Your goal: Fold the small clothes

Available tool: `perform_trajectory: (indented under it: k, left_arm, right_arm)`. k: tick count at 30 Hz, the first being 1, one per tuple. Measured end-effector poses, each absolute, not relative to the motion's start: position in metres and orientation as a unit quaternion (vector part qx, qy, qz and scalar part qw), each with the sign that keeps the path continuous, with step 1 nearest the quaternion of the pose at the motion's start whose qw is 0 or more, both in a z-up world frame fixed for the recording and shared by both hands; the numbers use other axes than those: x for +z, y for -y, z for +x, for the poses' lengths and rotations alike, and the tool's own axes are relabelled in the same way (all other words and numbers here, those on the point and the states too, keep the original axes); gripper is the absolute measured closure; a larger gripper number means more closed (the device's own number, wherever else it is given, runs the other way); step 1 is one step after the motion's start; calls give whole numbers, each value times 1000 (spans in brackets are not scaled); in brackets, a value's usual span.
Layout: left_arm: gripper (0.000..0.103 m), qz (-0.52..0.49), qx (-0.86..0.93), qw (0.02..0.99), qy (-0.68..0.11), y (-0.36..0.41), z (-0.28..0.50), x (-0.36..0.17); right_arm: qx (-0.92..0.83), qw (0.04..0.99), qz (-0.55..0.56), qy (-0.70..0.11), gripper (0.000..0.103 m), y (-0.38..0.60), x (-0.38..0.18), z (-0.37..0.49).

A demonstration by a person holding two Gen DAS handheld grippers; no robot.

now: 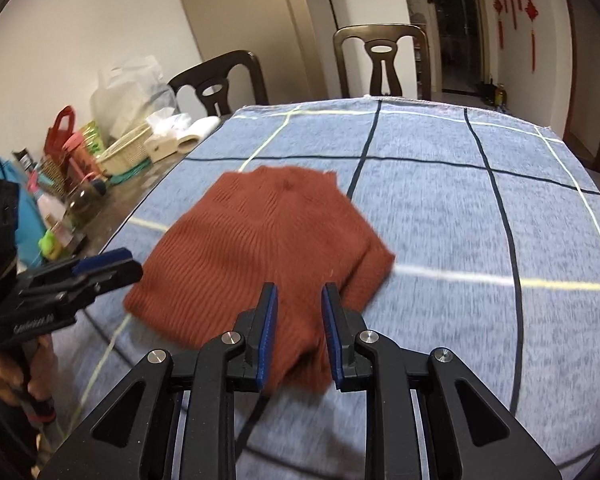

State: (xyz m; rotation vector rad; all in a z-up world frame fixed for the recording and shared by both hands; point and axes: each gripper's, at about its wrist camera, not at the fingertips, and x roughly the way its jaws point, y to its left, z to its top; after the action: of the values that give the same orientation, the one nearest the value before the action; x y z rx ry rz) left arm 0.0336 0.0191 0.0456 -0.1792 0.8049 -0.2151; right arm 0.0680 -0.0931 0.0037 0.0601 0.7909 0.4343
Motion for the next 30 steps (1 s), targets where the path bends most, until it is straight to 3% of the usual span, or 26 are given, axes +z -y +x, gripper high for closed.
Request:
perform_trajectory:
  k: [5,30]
  left_arm:
    - [58,-57,-101,909,-400,-5,43,27]
    - [58,-37,-83,915,-393,3,37,29]
  right_arm:
    - [191,893,33,-405,80,94,-17,84]
    - [196,898,-24,-393,79,78,-13,54]
